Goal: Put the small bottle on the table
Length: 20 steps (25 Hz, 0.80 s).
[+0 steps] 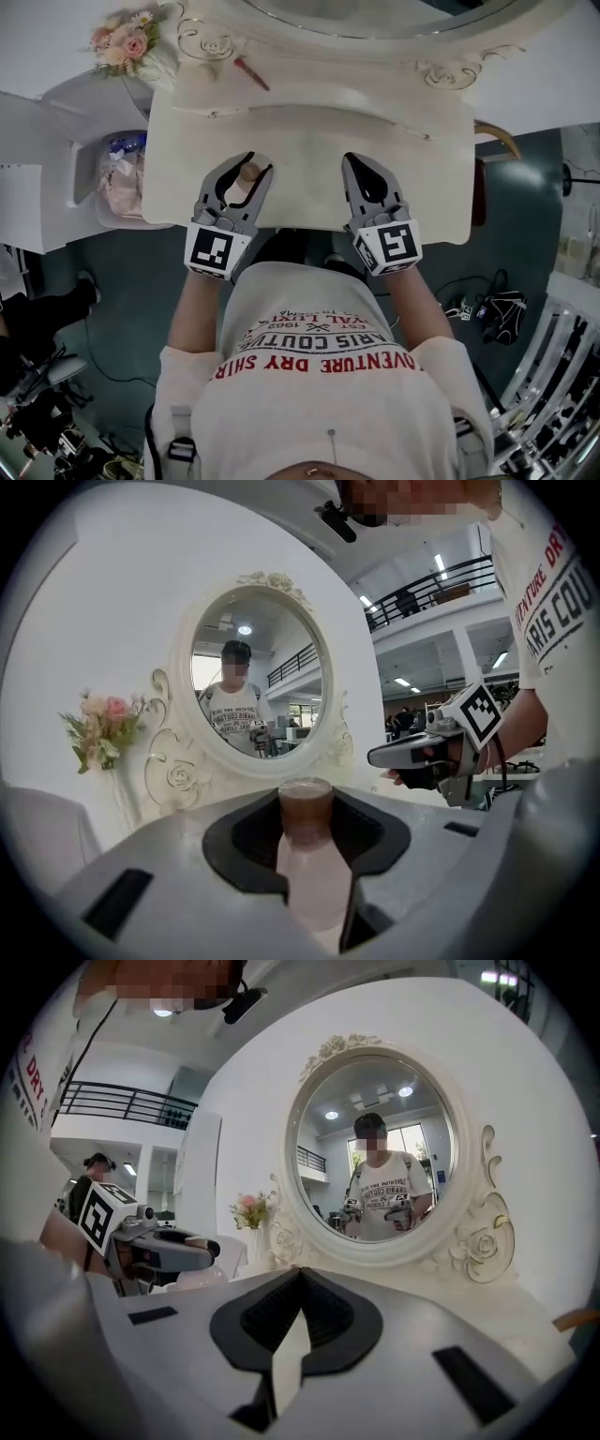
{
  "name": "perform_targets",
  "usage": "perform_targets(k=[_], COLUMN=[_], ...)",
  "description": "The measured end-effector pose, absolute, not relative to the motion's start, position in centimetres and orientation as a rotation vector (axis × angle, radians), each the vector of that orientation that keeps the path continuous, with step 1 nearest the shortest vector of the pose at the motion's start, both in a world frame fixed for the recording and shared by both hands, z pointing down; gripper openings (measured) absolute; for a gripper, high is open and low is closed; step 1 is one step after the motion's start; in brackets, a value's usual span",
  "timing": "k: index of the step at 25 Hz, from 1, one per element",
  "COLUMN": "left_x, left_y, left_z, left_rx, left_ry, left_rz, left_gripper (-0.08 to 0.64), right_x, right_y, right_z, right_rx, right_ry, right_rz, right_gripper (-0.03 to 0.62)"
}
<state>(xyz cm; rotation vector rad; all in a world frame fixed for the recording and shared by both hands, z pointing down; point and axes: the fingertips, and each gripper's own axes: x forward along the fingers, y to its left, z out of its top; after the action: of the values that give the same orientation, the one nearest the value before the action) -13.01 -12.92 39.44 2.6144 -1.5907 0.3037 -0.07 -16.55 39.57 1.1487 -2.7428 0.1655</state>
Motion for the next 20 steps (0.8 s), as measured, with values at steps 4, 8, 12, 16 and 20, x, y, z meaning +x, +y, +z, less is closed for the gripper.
perform_targets(k=[4,8,12,16,20], left_x=[-14.1,-14.4,-14.2,-13.9,-13.6], left_y=[-15.2,-17.1,-18.6,-20.0,-20.9], left_z=[42.9,46.3,49.2,51.4,52.7], left_rx=[2.638,2.638,2.647,2.643,2.637], left_ry=[-1.478,-1.386,-1.307,-1.257,-1.242], left_rz=[0.32,0.363,0.406,0.427,0.416], left_gripper=[0.138,0.138,0.138,0.138,0.138], right_x=[-1.4,-2.5,-3.3,-3.4,-3.3], right_y=[-18.4,-19.5,-20.3,-21.0,-21.4], right_z=[41.6,43.3,44.6,45.6,46.4], right_rx=[1.235,1.268,1.293,1.311,1.308], right_ry=[-2.681,-2.642,-2.614,-2.589,-2.568], right_rz=[0.214,0.239,0.269,0.275,0.269], right_gripper=[-0.002,-0.002,-0.001,-0.002,-0.002])
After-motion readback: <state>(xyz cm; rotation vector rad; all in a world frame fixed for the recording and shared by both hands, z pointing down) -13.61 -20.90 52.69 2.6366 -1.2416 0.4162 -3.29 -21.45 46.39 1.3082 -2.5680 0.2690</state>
